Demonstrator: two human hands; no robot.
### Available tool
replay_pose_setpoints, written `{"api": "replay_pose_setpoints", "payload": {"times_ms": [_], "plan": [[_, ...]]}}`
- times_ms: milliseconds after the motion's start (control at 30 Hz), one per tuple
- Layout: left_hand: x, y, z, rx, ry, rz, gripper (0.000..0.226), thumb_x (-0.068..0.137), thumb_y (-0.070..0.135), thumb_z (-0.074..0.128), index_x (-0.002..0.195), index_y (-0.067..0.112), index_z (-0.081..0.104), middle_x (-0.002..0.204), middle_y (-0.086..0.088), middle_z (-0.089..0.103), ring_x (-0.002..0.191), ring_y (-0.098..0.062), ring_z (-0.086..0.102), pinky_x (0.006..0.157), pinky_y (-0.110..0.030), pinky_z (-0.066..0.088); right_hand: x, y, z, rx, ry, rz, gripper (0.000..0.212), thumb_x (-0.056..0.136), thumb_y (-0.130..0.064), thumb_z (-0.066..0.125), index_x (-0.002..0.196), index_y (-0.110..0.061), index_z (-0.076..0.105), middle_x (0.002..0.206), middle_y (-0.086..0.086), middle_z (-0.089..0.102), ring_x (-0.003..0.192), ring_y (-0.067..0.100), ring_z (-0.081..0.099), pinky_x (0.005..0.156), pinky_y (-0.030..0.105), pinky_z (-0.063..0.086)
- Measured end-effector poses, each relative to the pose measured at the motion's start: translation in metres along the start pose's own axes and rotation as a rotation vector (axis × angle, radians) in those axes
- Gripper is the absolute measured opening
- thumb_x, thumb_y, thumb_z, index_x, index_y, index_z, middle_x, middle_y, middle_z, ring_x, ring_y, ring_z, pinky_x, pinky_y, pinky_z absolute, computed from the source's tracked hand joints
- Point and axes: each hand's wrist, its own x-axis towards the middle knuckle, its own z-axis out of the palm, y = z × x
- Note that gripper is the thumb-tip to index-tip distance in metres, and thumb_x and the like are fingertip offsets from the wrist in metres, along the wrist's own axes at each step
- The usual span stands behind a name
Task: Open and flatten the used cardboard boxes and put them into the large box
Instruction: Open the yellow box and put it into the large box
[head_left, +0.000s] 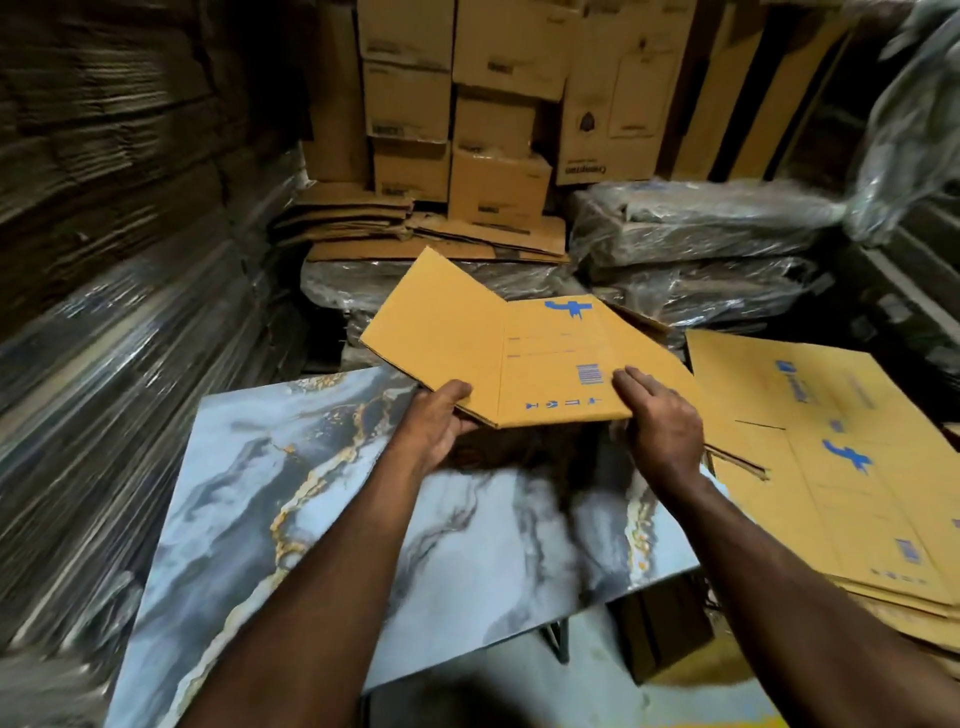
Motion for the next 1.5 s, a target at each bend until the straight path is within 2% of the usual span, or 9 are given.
{"api": "replay_pose_setpoints", "payload": {"times_ms": [133,233,500,667,867,1033,1133,1300,1500], "plan": [[0.014,0.001,0.043,-0.018,-0.036,0.038,0.020,0.094,-0.005,0.049,0.099,0.010,0.061,0.097,-0.008,0.068,0.090,-0.026,0.064,0.091,-0.056,0.048,0.012,0.036,-0.009,-0.006,0.130,-0.021,0.051,0.078,-0.004,0.050,0.125,-0.010,0.067,0.128,0.015,0.066,0.103,0.038,0.068,0.080,0.044,0.055],[0.026,-0.005,0.087,-0.060,-0.068,0.062,0.021,0.094,-0.005,0.048,0.101,0.010,0.060,0.096,-0.007,0.067,0.087,-0.023,0.063,0.080,-0.048,0.053,0.029,0.075,-0.015,0.003,0.177,0.015,0.055,0.073,0.007,0.070,0.126,-0.010,0.065,0.130,0.016,0.064,0.108,0.038,0.067,0.083,0.045,0.054],[0.069,-0.069,0.265,-0.136,-0.129,0.010,0.023,0.094,-0.004,0.047,0.112,0.007,0.056,0.100,-0.010,0.062,0.085,-0.024,0.062,0.053,-0.039,0.059,0.067,0.249,-0.057,-0.037,0.390,-0.008,0.043,0.087,-0.009,0.048,0.125,-0.006,0.066,0.127,0.018,0.065,0.108,0.037,0.067,0.082,0.045,0.055],[0.096,-0.116,0.377,-0.084,-0.219,-0.013,0.015,0.095,0.000,0.055,0.105,0.009,0.059,0.105,-0.011,0.064,0.095,-0.025,0.063,0.079,-0.050,0.058,0.067,0.378,-0.077,-0.111,0.422,-0.011,0.038,0.091,-0.006,0.055,0.127,-0.006,0.065,0.128,0.017,0.065,0.113,0.036,0.065,0.086,0.045,0.054],[0.125,-0.198,0.455,0.076,-0.115,-0.211,0.021,0.097,0.009,0.056,0.118,0.011,0.052,0.118,-0.012,0.061,0.093,-0.025,0.064,0.074,-0.039,0.057,0.037,0.512,-0.071,-0.300,-0.136,0.007,0.056,0.088,-0.005,0.067,0.141,-0.019,0.053,0.143,0.010,0.055,0.128,0.033,0.054,0.098,0.047,0.048],[0.131,-0.272,0.492,0.070,-0.055,-0.568,0.012,0.102,0.000,0.043,0.112,0.003,0.050,0.128,-0.021,0.055,0.126,-0.036,0.054,0.110,-0.050,0.038,-0.006,0.534,-0.030,-0.343,-0.804,0.172,0.058,0.100,-0.018,0.047,0.153,-0.024,0.024,0.157,0.005,0.031,0.142,0.026,0.033,0.112,0.047,0.027],[0.132,-0.295,0.490,0.068,-0.027,-0.649,0.008,0.100,-0.001,0.044,0.096,-0.002,0.050,0.134,-0.024,0.053,0.132,-0.036,0.050,0.109,-0.048,0.040,-0.023,0.527,-0.005,-0.234,-0.781,0.130,0.066,0.096,-0.005,0.050,0.153,-0.028,0.026,0.156,0.004,0.036,0.141,0.025,0.036,0.114,0.042,0.030],[0.152,-0.293,0.470,0.025,0.091,-0.586,0.018,0.098,0.006,0.047,0.116,0.001,0.048,0.121,-0.025,0.055,0.103,-0.035,0.060,0.076,-0.044,0.057,-0.018,0.535,0.008,-0.224,-0.622,0.170,0.057,0.089,-0.002,0.054,0.141,-0.024,0.044,0.144,0.002,0.051,0.134,0.022,0.047,0.104,0.035,0.041],[0.160,-0.293,0.461,0.045,0.125,-0.548,0.036,0.104,0.000,0.040,0.140,-0.002,0.042,0.134,-0.023,0.055,0.117,-0.035,0.059,0.111,-0.047,0.038,-0.019,0.537,0.016,-0.273,-0.574,0.199,0.052,0.091,-0.005,0.053,0.138,-0.024,0.045,0.146,-0.002,0.050,0.135,0.019,0.045,0.107,0.039,0.032]]}}
